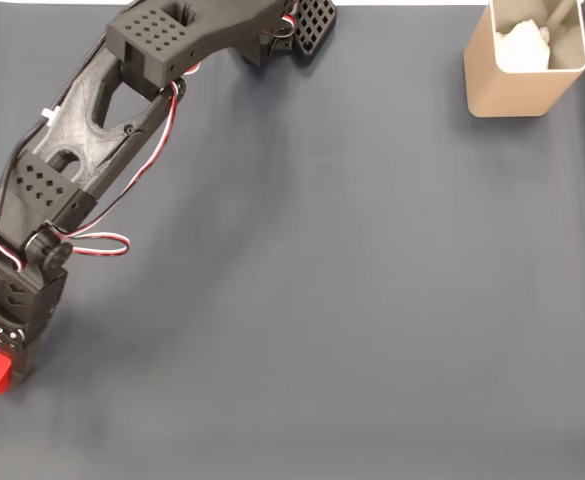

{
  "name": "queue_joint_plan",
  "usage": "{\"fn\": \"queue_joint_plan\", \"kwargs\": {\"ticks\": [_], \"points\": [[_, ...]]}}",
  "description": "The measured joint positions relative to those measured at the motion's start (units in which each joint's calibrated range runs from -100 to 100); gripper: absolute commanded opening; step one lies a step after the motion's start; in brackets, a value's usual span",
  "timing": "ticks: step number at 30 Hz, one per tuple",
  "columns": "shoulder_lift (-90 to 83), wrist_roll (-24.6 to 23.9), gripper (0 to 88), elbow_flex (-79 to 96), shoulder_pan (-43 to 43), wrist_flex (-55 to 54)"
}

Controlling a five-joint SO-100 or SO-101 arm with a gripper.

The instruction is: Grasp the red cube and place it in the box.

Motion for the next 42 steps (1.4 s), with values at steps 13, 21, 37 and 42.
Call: {"fn": "queue_joint_plan", "kwargs": {"ticks": [13, 21, 37, 42], "points": [[-3.56, -1.51, 0.2, 1.54, -0.59, 6.05], [-22.58, -2.74, 0.2, 19.26, -1.63, 12.17], [-54.1, -3.03, 0.2, 48.28, -8.68, 12.65], [-64.44, -3.47, 0.2, 58.23, -11.8, 12.65]]}}
